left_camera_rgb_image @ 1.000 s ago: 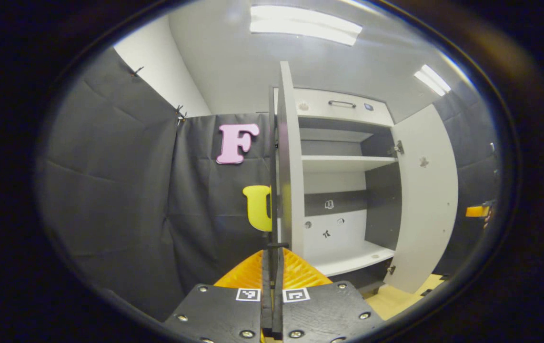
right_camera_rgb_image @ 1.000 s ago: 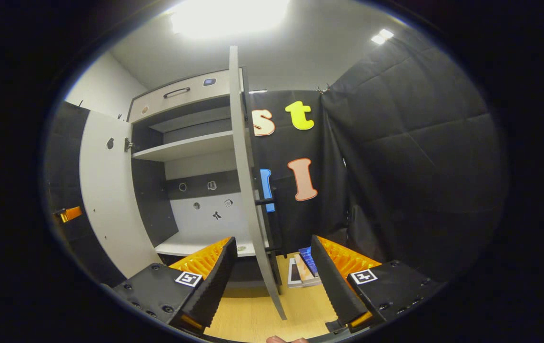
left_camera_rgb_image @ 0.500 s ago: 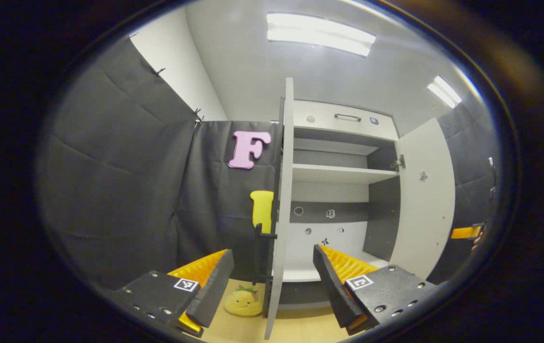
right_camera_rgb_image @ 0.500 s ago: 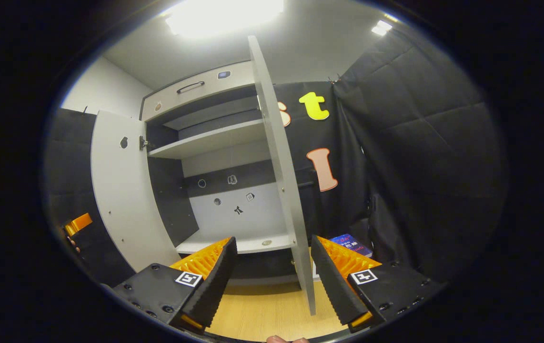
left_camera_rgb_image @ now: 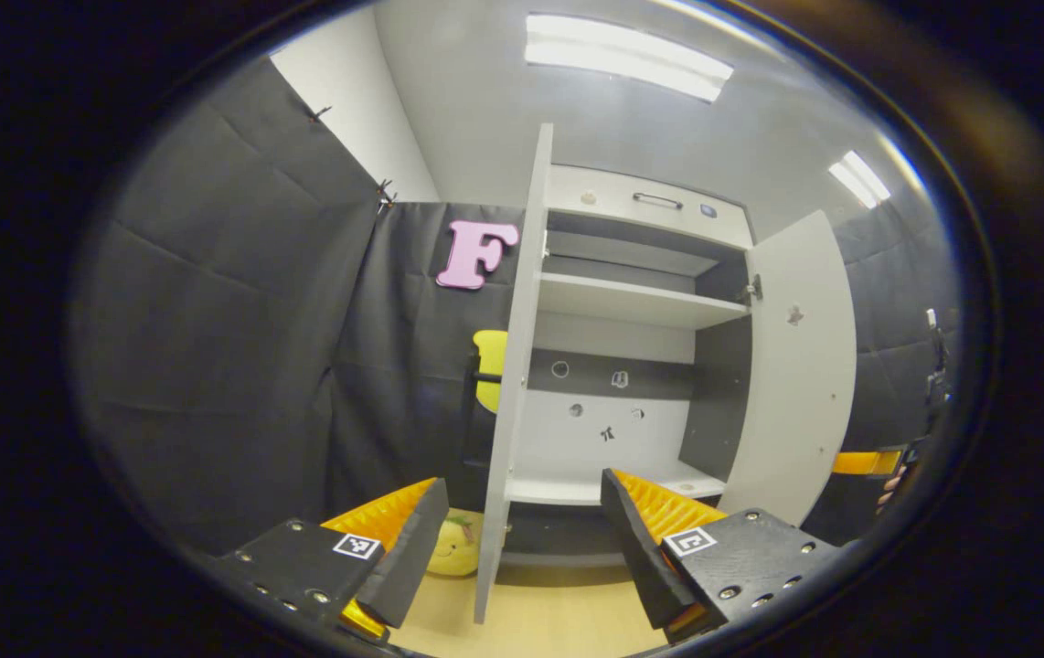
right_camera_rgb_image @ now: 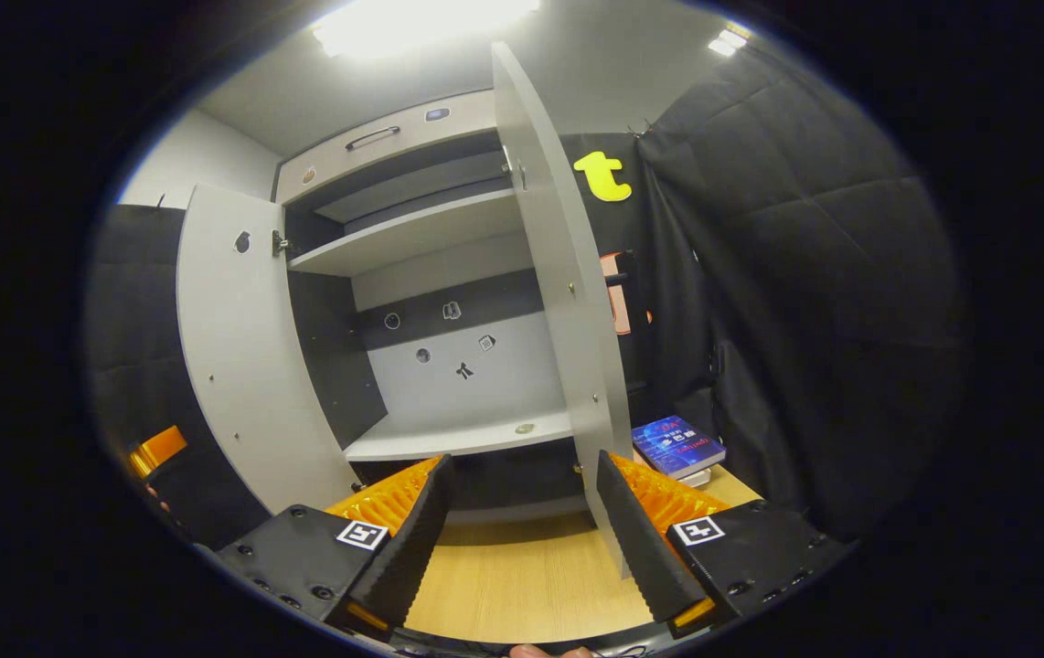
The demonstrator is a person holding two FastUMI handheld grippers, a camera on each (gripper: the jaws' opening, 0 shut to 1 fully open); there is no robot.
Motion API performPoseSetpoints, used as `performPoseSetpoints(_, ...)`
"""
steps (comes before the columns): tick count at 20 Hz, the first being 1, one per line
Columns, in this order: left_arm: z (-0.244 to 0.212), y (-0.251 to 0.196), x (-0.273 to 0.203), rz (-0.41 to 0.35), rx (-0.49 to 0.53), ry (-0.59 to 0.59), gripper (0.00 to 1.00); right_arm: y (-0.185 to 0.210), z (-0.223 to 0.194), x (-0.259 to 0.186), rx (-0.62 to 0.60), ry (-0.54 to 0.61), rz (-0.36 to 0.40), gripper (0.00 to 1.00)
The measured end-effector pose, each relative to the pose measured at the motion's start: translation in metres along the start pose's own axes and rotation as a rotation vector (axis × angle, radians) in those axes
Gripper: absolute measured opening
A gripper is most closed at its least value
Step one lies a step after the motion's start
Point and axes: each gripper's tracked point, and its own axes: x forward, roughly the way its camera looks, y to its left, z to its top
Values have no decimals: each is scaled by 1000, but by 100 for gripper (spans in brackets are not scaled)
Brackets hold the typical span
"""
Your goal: Open the right door of the double-door shoe cabinet with the right hand, and open the left door with the left hand.
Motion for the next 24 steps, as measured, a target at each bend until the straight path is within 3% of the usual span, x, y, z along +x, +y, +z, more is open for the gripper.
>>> performPoseSetpoints(3, -25, -3, 1, 14, 18, 48, 96, -9, -27, 4, -31, 5, -52, 97)
performPoseSetpoints(9, -54, -25, -3, 12, -8, 73, 96, 3, -54, 7, -13, 46, -23, 97)
performPoseSetpoints(15, -40, -42, 6, -22, 46, 10, 96, 23, -41, 3, -20, 11, 23, 97)
performPoseSetpoints(21, -51, -46, 12, -59, 86, 30, 95, 18, -36, 4, -9, -15, -16, 97)
performPoseSetpoints(24, -67, -39, 25, -21, 66, 92, 96, 12, -40, 0, -8, 2, -33, 97)
